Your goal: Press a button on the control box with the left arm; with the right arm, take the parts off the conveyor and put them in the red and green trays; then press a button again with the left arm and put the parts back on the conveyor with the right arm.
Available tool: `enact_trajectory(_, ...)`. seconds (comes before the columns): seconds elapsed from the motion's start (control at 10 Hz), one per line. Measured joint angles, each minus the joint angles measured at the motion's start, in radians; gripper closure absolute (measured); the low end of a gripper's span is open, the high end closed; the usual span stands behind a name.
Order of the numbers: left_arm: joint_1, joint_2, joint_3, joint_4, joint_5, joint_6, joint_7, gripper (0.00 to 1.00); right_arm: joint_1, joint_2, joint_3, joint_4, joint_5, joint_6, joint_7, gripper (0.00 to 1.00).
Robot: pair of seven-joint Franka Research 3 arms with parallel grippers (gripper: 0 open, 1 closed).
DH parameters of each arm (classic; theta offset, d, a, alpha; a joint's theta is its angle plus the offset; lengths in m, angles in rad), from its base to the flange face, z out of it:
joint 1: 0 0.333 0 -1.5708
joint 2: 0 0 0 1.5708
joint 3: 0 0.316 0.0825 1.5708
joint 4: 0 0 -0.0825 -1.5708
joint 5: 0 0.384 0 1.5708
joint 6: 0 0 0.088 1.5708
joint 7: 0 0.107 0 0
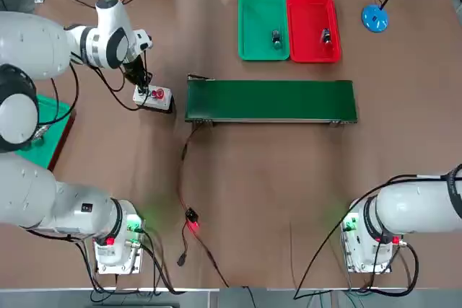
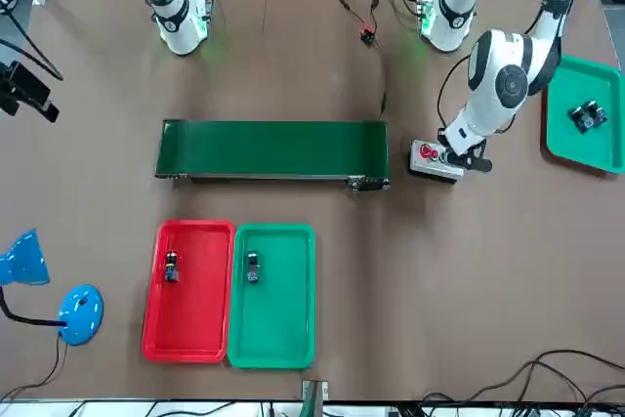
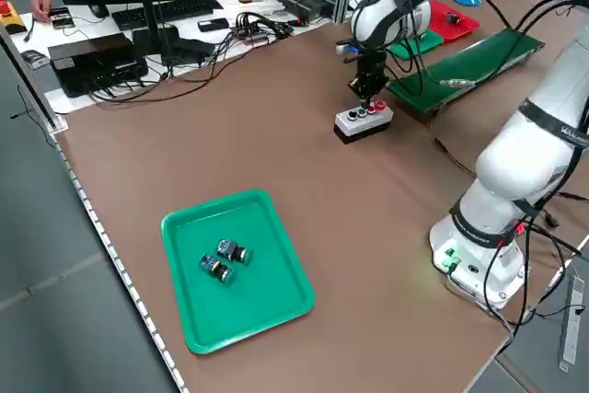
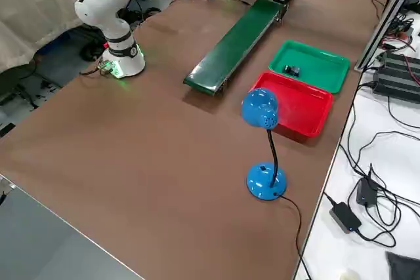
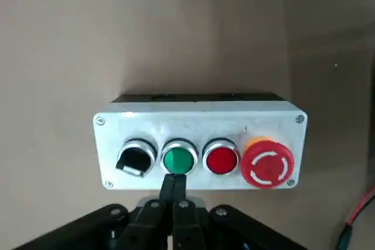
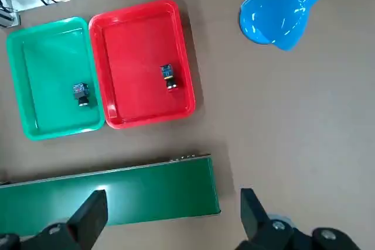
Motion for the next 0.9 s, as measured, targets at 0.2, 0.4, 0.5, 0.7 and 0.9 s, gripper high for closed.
enact_trajectory(0.2, 0.000, 0.041, 0.000, 0.005, 0.000, 0.015, 0.000, 0.98, 0.000, 0.000, 0.002, -0.006, 0.000, 0.001, 0.000, 0.00)
enact_trajectory(0.4, 0.000, 0.047, 0.000, 0.015, 0.000, 0.009, 0.000, 0.98, 0.000, 0.000, 0.003, -0.007, 0.000, 0.001, 0.000, 0.00)
enact_trajectory(0.5, 0.000, 0.047, 0.000, 0.015, 0.000, 0.008, 0.000, 0.98, 0.000, 0.000, 0.003, -0.007, 0.000, 0.001, 0.000, 0.00)
enact_trajectory(0.7, 0.000, 0.046, 0.000, 0.028, 0.000, 0.007, -0.001, 0.98, 0.000, 0.000, 0.005, -0.007, 0.000, 0.001, 0.000, 0.00)
enact_trajectory(0.9, 0.000, 0.013, 0.000, 0.095, 0.000, -0.090, -0.002, 0.98, 0.000, 0.000, 0.009, -0.008, 0.000, 0.001, 0.000, 0.00)
